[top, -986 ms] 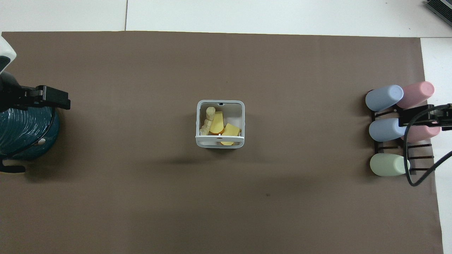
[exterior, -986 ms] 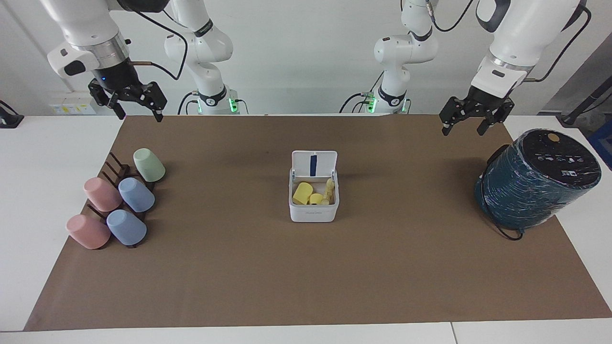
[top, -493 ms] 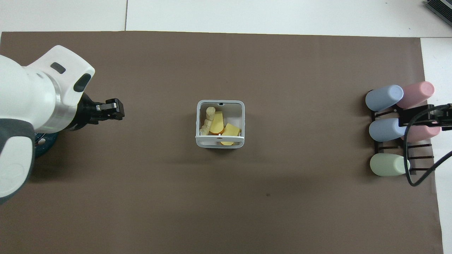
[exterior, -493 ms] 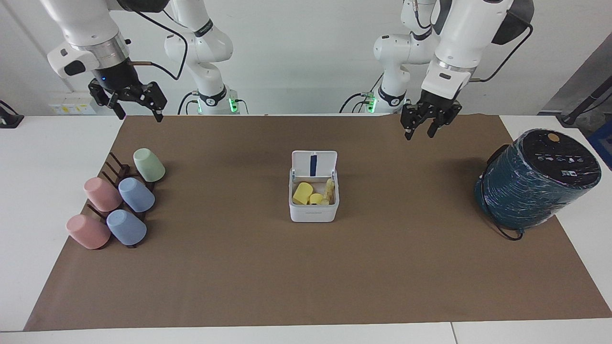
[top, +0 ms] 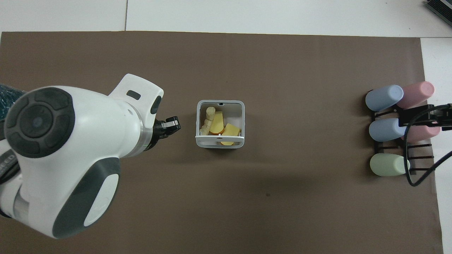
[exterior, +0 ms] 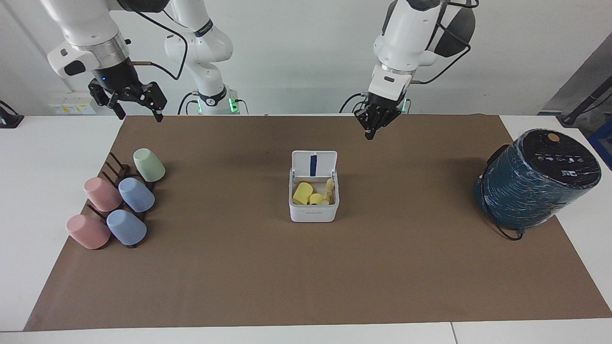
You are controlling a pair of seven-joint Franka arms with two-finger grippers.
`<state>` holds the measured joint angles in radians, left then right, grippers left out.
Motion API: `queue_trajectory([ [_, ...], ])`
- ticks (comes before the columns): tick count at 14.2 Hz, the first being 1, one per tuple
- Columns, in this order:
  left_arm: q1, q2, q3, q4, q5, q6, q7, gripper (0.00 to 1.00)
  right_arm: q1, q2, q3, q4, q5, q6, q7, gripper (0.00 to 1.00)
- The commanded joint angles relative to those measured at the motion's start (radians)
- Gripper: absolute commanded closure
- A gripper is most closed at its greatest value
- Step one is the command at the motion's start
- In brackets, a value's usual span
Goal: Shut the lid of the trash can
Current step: 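Swing the left gripper toward the open white trash bin, then push the white lid down over the bin with the left gripper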
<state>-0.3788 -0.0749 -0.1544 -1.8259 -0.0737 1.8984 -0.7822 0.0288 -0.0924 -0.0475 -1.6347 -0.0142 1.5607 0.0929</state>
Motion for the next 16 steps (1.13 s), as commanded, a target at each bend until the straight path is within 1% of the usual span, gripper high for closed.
queue_trajectory([
  [1,-0.070,-0.039,0.016,-0.094,-0.012,0.083,-0.089,1.00,-0.003,-0.009,0.002,-0.002,0.016,-0.001,0.004,0.00],
  [5,-0.143,-0.026,0.016,-0.156,-0.015,0.178,-0.172,1.00,-0.003,-0.009,0.002,-0.002,0.016,0.001,0.004,0.00],
  [9,-0.178,0.032,0.016,-0.158,-0.015,0.295,-0.239,1.00,-0.003,-0.009,0.002,-0.002,0.016,-0.001,0.004,0.00],
  [13,-0.187,0.070,0.016,-0.158,-0.015,0.344,-0.252,1.00,-0.003,-0.009,0.002,-0.002,0.016,0.001,0.004,0.00],
  [16,-0.186,0.101,0.016,-0.156,-0.015,0.445,-0.284,1.00,-0.003,-0.009,0.002,-0.002,0.016,-0.001,0.004,0.00],
])
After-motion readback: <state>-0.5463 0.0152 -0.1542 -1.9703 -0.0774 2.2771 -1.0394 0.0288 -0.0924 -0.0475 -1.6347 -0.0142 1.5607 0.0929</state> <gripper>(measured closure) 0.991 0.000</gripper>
